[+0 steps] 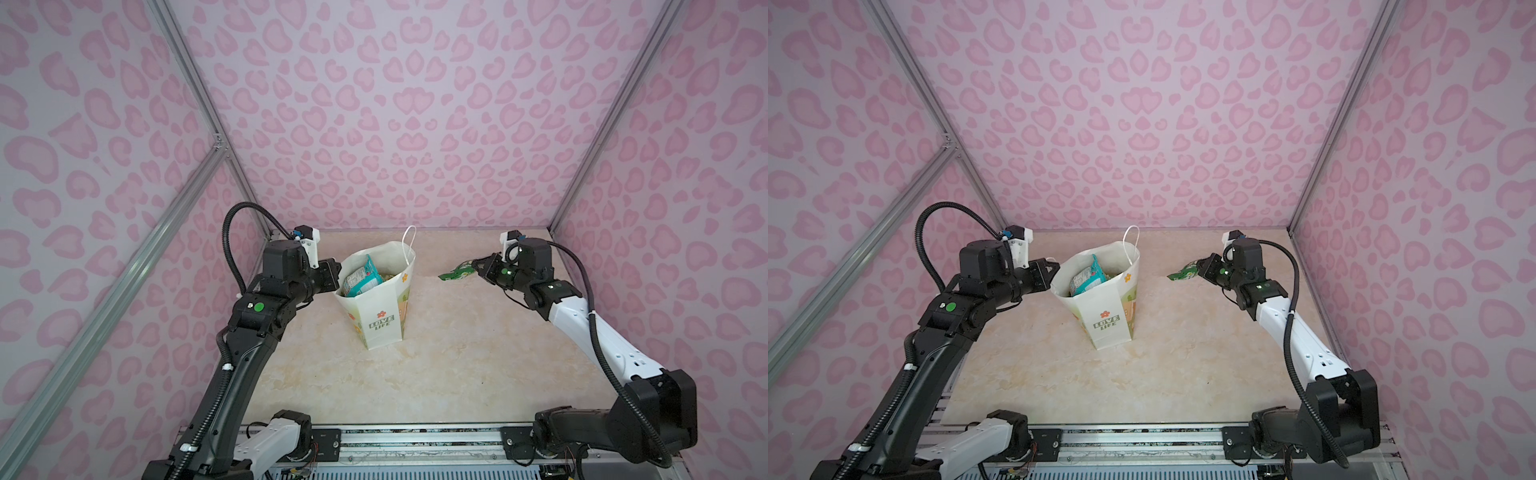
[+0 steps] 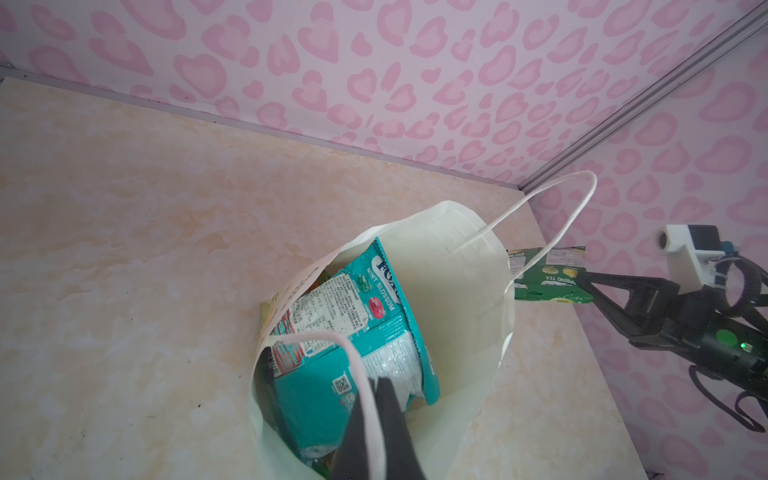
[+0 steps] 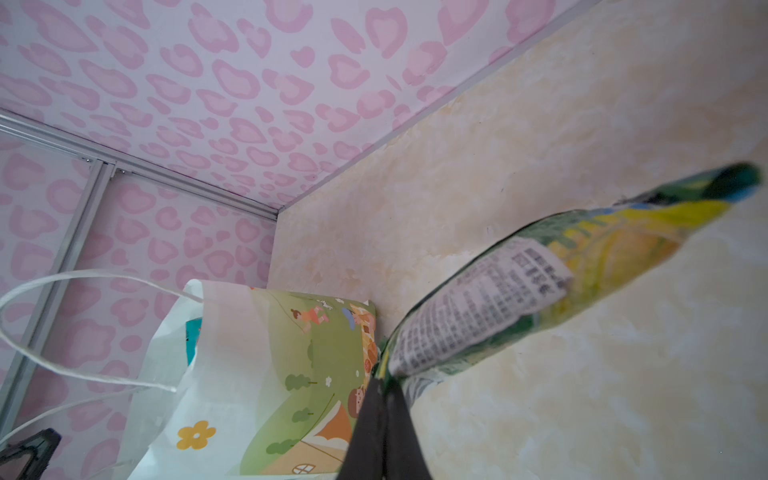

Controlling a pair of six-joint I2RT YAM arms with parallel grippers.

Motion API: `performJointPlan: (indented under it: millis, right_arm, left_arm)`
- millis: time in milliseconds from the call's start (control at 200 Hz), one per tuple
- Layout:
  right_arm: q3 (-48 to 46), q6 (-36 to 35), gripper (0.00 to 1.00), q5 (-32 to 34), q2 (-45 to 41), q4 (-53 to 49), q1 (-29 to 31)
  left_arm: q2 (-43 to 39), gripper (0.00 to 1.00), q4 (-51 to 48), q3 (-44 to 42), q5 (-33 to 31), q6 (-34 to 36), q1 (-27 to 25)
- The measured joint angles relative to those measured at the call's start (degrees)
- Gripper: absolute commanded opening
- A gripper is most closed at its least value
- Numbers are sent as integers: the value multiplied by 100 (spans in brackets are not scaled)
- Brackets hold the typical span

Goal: Place the snacks into the paper bag
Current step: 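Carry the green pack with the right gripper up over the bag opening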

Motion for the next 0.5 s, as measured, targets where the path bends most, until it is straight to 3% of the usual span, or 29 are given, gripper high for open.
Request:
performJointPlan:
  millis: [330, 505]
  right_arm:
    - [1746, -280, 0, 470, -122, -669, 883]
    - [2927, -492, 0, 706, 256, -822, 1449]
  left_arm:
    - [-9, 4, 0, 0, 7, 0, 0]
    - [-9, 4, 0, 0, 7, 0, 0]
